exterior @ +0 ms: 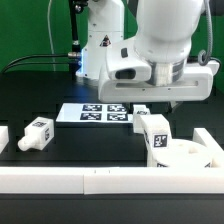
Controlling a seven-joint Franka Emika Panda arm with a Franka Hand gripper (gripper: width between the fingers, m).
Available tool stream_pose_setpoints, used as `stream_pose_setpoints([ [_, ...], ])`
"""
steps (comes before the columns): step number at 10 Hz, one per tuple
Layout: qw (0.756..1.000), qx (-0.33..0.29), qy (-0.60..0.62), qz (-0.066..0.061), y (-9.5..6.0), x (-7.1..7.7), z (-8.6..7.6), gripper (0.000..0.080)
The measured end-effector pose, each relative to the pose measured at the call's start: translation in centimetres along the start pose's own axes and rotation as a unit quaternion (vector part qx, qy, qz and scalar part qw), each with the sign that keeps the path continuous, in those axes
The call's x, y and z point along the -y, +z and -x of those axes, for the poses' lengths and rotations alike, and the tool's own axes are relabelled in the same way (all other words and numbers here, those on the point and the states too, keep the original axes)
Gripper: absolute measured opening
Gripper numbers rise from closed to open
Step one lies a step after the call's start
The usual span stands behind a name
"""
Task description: Assemble stool
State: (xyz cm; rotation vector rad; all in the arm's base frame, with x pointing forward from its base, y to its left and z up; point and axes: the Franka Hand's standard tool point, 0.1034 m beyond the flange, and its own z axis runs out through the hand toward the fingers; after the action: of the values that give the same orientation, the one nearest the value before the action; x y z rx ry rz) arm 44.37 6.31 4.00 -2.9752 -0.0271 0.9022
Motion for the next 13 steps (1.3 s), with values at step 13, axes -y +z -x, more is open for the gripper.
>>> stream_pose_setpoints([
  [13, 0.985, 0.153, 0.077, -0.015, 1.2, -1.5, 0.9, 0.0649],
])
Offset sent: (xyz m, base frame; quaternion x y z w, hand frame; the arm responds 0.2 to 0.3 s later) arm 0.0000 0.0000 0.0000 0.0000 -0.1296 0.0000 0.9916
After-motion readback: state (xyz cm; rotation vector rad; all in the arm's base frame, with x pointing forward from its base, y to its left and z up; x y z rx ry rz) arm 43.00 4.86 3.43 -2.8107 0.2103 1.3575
